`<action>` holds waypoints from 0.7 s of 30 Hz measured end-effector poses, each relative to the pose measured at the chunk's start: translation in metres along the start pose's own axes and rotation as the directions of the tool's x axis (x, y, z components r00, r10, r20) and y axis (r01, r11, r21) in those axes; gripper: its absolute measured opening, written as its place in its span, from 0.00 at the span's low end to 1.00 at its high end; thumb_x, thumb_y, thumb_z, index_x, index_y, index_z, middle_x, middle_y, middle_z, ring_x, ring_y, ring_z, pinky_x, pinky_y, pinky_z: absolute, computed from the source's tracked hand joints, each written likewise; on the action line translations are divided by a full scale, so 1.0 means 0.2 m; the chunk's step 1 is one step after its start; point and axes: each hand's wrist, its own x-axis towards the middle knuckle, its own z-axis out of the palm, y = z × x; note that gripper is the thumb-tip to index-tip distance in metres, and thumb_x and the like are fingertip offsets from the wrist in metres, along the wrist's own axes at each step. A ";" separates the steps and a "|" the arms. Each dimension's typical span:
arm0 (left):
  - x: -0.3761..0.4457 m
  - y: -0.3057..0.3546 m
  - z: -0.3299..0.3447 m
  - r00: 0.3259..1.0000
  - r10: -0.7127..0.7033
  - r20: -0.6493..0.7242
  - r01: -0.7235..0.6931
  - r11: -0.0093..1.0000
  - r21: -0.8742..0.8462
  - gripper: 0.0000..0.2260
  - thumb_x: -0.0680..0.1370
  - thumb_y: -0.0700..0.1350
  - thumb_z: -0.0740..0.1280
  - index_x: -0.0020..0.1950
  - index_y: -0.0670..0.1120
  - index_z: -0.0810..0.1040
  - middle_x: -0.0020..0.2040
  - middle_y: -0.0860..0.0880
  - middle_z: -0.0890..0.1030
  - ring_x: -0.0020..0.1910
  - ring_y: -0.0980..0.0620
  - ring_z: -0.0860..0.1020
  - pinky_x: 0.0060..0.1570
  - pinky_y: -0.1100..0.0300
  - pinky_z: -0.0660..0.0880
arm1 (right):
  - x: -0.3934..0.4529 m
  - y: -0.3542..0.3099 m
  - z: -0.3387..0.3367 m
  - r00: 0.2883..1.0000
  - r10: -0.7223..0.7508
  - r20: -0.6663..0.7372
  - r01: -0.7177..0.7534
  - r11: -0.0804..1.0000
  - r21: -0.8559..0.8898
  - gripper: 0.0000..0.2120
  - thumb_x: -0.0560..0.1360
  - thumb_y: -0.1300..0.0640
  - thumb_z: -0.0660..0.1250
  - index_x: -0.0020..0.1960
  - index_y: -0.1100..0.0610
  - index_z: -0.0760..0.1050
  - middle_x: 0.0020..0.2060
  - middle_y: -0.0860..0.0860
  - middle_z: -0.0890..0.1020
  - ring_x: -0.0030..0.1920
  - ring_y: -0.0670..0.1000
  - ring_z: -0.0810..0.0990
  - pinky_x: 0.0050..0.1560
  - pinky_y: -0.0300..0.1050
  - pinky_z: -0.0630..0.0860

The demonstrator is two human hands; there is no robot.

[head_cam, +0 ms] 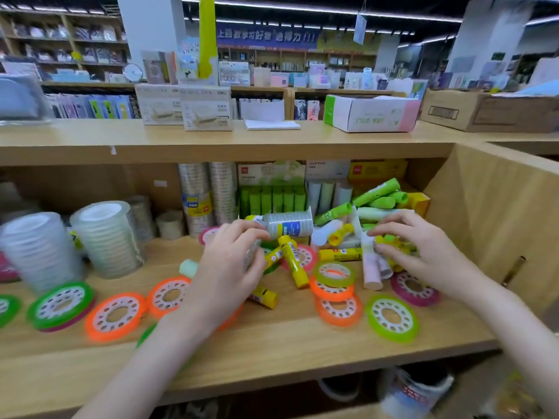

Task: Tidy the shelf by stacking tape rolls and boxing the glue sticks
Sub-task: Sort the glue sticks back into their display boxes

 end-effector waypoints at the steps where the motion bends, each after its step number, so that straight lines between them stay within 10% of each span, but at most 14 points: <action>1: 0.00 0.02 0.01 1.000 0.013 0.011 -0.013 1.000 -0.013 0.12 0.74 0.46 0.58 0.50 0.45 0.79 0.51 0.51 0.77 0.51 0.50 0.75 0.51 0.49 0.73 | -0.05 -0.02 -0.03 0.998 0.026 0.048 -0.029 0.998 0.060 0.10 0.71 0.45 0.68 0.51 0.46 0.78 0.50 0.47 0.76 0.53 0.45 0.75 0.52 0.32 0.67; 10: -0.02 0.17 0.19 0.963 0.178 0.202 -0.168 0.984 -0.062 0.14 0.75 0.52 0.59 0.54 0.48 0.79 0.56 0.52 0.78 0.57 0.54 0.73 0.57 0.47 0.71 | -0.43 -0.02 0.01 0.948 0.057 0.312 -0.067 0.997 0.023 0.26 0.60 0.21 0.55 0.50 0.34 0.69 0.58 0.32 0.64 0.61 0.35 0.60 0.59 0.24 0.54; 15: -0.05 0.24 0.27 0.898 0.254 0.360 -0.307 0.947 0.096 0.24 0.73 0.64 0.57 0.62 0.51 0.76 0.62 0.50 0.77 0.64 0.53 0.68 0.67 0.50 0.52 | -0.49 -0.06 0.01 0.975 0.120 0.185 -0.138 0.986 0.089 0.19 0.63 0.25 0.59 0.42 0.39 0.69 0.55 0.37 0.70 0.59 0.34 0.66 0.56 0.23 0.59; 21: -0.07 0.25 0.29 0.892 0.288 0.347 -0.340 0.935 0.099 0.24 0.72 0.62 0.59 0.60 0.48 0.75 0.52 0.52 0.79 0.55 0.51 0.75 0.66 0.47 0.55 | -0.45 -0.05 0.04 0.982 0.180 0.061 -0.173 0.980 -0.101 0.21 0.73 0.36 0.59 0.51 0.53 0.75 0.58 0.49 0.73 0.59 0.46 0.72 0.58 0.38 0.64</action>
